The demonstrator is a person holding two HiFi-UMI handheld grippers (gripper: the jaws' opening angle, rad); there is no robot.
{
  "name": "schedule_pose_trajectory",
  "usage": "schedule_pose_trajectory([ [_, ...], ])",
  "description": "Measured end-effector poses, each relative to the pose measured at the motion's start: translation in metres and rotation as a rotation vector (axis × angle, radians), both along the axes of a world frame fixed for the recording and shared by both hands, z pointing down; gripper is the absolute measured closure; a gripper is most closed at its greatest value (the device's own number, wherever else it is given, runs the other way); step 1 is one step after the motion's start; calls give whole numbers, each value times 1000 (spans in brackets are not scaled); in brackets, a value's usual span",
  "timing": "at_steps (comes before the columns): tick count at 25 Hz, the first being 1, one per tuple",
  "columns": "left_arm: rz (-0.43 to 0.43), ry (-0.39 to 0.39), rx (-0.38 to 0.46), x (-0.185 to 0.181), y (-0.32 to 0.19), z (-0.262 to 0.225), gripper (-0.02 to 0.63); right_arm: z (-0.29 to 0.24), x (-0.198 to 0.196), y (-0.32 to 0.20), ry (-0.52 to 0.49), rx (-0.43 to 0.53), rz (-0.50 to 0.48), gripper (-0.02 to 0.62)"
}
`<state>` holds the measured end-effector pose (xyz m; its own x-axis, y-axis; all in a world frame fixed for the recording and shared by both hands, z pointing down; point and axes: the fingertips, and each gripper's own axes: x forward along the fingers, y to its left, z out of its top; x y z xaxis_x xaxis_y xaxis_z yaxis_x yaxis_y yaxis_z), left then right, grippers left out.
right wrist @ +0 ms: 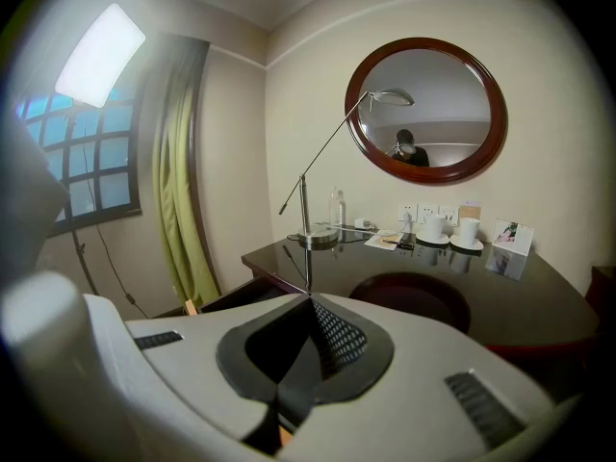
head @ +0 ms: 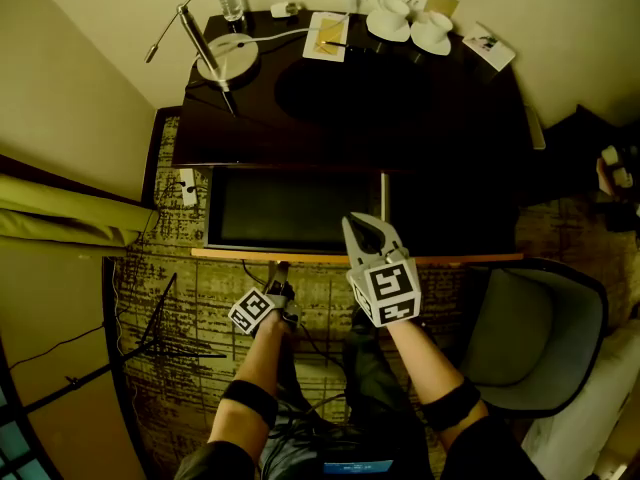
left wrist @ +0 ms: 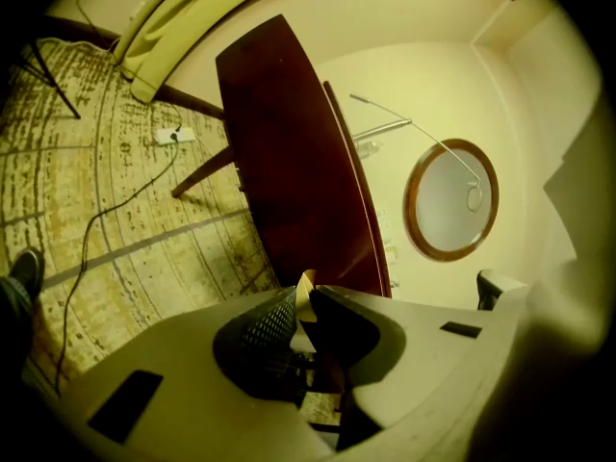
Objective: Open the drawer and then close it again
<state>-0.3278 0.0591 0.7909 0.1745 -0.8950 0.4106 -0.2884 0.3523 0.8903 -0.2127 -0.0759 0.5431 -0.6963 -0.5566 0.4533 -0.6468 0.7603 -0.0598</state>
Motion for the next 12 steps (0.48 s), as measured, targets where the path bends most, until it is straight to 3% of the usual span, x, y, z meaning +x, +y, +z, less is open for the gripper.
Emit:
schedule_pose_trajectory([
  [2,57,-60,-20,-1,3,-4,533,-3,1,3,1,0,1,595],
  [4,107,-123,-42,-4,9,-12,478,-8,2,4,0,-1,4,595],
  [8,241,-282,-103,-16,33,-35,474,-22,3,6,2,0,-1,595],
  [12,302,-370,-61,-30,48,-95,477,-43,5,11,0,1,-8,595],
])
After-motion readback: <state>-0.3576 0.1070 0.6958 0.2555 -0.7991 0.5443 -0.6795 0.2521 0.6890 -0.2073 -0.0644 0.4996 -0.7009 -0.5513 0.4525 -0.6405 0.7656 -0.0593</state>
